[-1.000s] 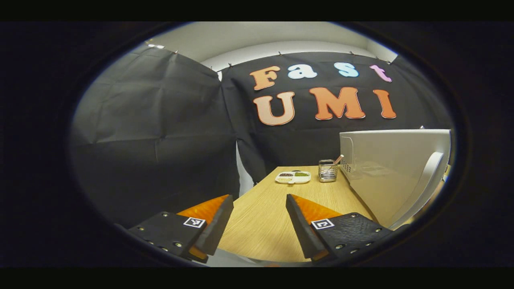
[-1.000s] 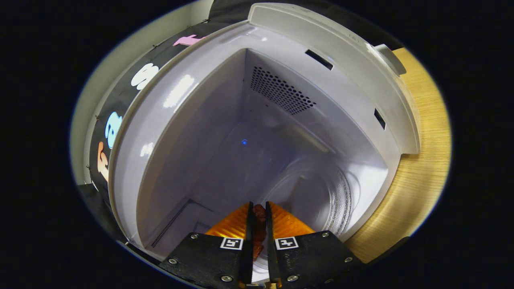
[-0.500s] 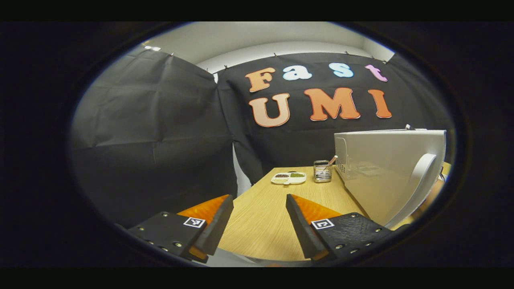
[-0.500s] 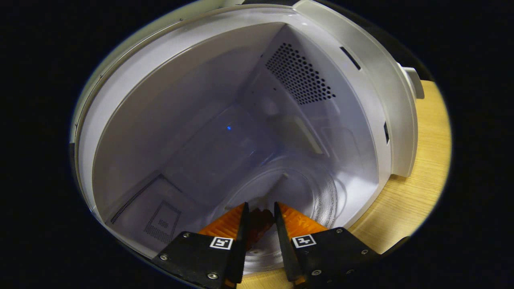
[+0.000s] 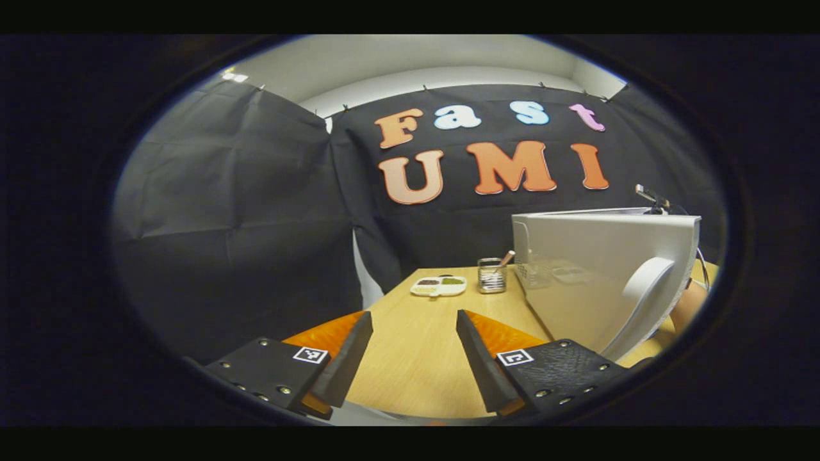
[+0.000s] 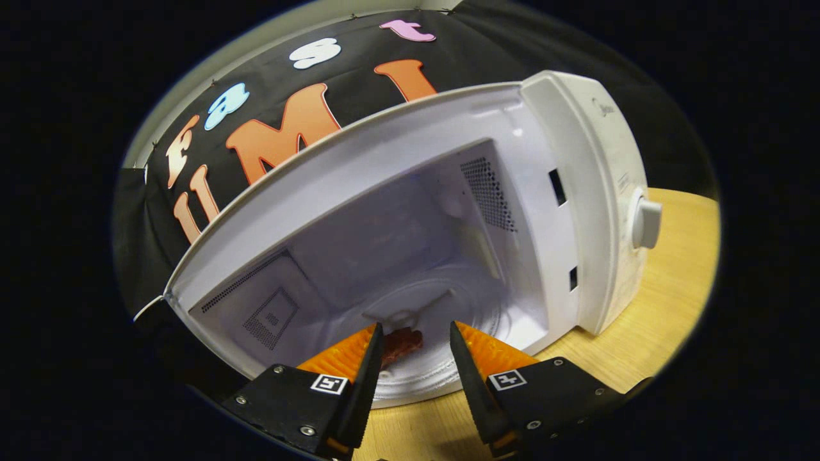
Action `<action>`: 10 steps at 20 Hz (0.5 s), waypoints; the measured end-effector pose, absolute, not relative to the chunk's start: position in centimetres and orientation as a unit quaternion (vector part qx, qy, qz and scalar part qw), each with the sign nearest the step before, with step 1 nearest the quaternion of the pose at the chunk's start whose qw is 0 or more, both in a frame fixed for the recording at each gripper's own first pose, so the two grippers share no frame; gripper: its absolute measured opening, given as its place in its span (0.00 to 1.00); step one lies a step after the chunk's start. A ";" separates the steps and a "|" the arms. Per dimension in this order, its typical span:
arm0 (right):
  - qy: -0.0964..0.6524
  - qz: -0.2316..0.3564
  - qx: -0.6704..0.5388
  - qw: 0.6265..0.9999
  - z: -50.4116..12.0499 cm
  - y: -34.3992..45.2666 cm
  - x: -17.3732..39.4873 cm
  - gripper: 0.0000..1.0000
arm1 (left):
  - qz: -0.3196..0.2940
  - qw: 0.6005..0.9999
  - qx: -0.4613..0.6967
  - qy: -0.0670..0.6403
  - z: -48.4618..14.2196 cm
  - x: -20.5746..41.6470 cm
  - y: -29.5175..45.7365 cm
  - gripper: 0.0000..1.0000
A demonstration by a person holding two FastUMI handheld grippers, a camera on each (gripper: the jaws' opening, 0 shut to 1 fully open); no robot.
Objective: Open the microwave oven with the left hand, put the food in, and close the microwave oven.
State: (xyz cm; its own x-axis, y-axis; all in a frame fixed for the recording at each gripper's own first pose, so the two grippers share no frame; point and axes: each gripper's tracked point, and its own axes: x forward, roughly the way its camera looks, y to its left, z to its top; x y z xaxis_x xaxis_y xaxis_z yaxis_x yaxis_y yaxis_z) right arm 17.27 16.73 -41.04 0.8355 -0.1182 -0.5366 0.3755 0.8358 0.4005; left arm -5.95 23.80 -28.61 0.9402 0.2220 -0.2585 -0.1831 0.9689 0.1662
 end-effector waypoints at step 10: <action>0.194 -0.029 0.140 0.970 -30.6 11.7 10.1 0.83 | 0.043 0.986 0.059 0.151 -30.8 -5.4 16.7 0.77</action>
State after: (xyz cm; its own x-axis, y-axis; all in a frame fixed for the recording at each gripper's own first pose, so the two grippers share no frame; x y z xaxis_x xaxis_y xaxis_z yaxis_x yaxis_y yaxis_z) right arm 10.15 11.66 -30.64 0.9231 -0.0028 -0.3846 0.1116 0.9589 0.2608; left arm -5.39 16.71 -30.80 0.9507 0.1027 -0.2927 -0.0668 0.9893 0.1300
